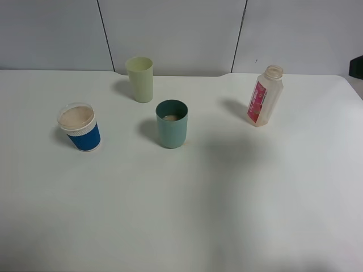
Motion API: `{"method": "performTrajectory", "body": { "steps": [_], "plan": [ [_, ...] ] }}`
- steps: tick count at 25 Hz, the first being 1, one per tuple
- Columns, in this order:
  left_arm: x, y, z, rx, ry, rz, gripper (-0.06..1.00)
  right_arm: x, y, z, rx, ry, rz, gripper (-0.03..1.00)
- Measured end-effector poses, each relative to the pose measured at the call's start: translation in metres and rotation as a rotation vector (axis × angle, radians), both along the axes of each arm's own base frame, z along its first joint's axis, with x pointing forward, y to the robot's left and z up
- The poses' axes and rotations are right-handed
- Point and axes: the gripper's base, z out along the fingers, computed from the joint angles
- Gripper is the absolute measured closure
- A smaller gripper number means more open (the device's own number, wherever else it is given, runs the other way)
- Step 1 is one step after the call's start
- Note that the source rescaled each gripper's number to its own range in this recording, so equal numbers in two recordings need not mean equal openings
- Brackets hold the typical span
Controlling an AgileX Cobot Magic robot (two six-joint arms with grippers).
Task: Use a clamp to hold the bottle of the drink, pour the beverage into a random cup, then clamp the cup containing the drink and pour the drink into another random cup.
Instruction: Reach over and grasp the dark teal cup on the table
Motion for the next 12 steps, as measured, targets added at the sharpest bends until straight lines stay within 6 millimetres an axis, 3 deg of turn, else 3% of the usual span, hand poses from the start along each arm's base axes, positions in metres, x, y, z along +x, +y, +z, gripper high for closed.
{"method": "performTrajectory", "body": {
  "steps": [5,12],
  "plan": [
    [0.0,0.0,0.0,0.001,0.0,0.0,0.37,-0.04,-0.004,0.008,0.011,0.035,0.001,-0.03],
    [0.0,0.0,0.0,0.0,0.0,0.0,0.37,-0.078,-0.008,0.004,0.026,0.142,-0.011,-0.03]
  ]
}}
